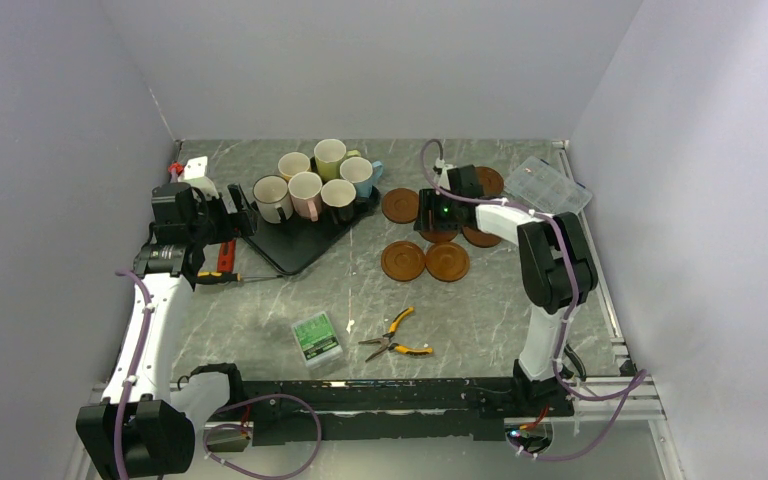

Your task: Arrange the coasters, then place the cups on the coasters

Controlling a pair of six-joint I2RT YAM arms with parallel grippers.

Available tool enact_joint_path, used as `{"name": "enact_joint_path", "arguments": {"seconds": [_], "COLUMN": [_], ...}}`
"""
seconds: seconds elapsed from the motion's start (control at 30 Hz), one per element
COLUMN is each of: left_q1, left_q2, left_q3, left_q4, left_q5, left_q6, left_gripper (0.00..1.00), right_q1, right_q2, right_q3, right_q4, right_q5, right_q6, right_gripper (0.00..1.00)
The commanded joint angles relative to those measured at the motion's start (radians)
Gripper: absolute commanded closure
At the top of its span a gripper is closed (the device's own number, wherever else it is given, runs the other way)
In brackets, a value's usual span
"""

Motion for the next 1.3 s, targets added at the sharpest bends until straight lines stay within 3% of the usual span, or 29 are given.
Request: {"name": "enact_joint_path", "arguments": {"seconds": [0.0,0.27,0.5,1.27], "left_q1": [0.001,0.001,0.002,0.001], "left_q2": [0.001,-0.005,-0.004,-0.001], "left_q3": [0.011,0.012,0.014,0.014], "left_q4": [0.02,0.018,0.013,0.015], "left_q5": [0.026,0.025,0.022,0.023], "left_q6": [0.007,0.006,0.007,0.006], "left_gripper": [0.06,0.06,0.06,0.06], "right_q1": [0.006,0.006,0.014,0.015], "right_q2": [-0.111,-0.283,-0.426,-0.304], "right_q3": [0.051,-0.078,-0.301,-0.345], "right_q4": [-0.049,-0.098,-0.026,0.045], "right_q5": [0.049,0.146,0.091,0.132], "right_q6": [0.003,0.091,0.206,0.23], "right_gripper": [0.35,0.25,0.18,0.15]}}
